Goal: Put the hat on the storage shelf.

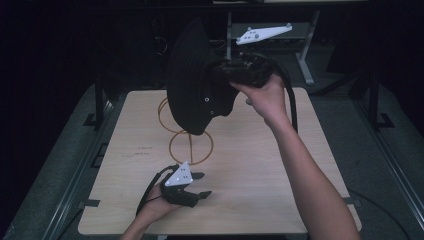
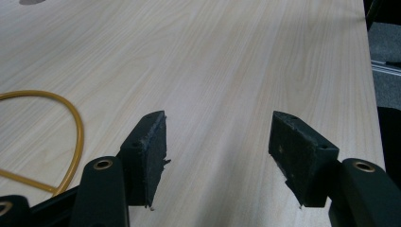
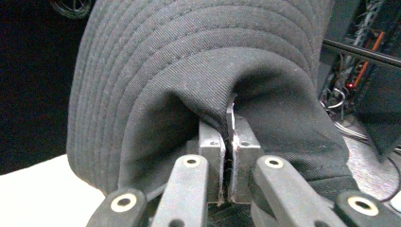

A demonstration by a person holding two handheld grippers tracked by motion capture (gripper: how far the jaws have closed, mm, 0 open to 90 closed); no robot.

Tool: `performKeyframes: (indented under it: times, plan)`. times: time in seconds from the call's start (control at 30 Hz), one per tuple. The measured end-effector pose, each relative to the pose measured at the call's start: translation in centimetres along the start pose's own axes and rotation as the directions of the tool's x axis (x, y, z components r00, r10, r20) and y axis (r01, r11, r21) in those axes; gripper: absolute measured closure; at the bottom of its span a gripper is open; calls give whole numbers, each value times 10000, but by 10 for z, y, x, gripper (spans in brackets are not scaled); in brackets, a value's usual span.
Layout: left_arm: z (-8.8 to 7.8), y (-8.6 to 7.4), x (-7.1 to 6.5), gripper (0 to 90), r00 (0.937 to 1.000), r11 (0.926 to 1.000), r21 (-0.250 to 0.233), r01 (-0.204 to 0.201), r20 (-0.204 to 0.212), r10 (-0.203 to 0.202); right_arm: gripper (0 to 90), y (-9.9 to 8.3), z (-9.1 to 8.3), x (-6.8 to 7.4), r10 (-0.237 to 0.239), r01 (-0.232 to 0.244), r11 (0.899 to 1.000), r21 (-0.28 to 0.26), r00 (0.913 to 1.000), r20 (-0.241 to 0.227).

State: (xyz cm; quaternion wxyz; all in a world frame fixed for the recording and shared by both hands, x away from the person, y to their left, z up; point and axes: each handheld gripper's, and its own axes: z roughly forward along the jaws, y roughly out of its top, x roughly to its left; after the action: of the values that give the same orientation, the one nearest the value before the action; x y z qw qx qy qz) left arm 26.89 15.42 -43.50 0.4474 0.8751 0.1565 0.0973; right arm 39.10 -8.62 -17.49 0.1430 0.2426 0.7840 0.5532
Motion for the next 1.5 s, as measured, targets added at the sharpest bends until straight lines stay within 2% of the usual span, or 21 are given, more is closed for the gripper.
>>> performKeyframes:
  times: [0.3,0.47,0.77,0.93,1.0,1.07,1.1,1.23,1.33,1.43,1.47,1.5]
  plan:
    - [1,0,-1,372,10000,10000,11,-54,73,53,857,5,29,3,-68,74,9998,182,9995,-312]
    - [2,0,-1,371,9999,10000,76,-59,141,57,856,6,46,6,-44,54,9994,327,9994,-330]
    - [4,0,-3,372,9996,9996,211,-179,236,174,850,6,74,13,-342,377,9956,855,9985,-420]
    - [4,0,-2,372,9995,9997,177,-182,254,177,838,4,89,19,-690,732,9902,1193,9969,-386]
    - [6,0,-3,372,9989,9992,297,-286,384,275,795,4,94,21,-773,819,9902,1133,9960,-450]
    - [8,0,-6,373,9984,9985,421,-359,449,340,762,4,100,22,-571,613,9946,837,9970,-518]
    - [8,0,-5,373,9976,9972,475,-571,429,550,730,5,104,23,-584,637,9944,847,9962,-646]
    - [7,-1,-7,373,9980,9980,429,-465,445,446,633,-1,112,26,-814,907,9857,1421,9942,-699]
    - [6,-2,-5,372,9983,9985,419,-366,463,347,584,-6,111,22,-508,632,9882,1394,9946,-907]
    - [5,-2,-5,372,9985,9986,409,-343,444,325,567,-11,108,20,-506,627,9880,1414,9949,-878]
    - [5,-2,-5,372,9985,9986,409,-343,444,325,559,-12,107,20,-350,474,9885,1439,9955,-879]
    - [6,-2,-5,371,9985,9987,393,-338,433,321,555,-13,106,18,-461,584,9884,1404,9950,-891]
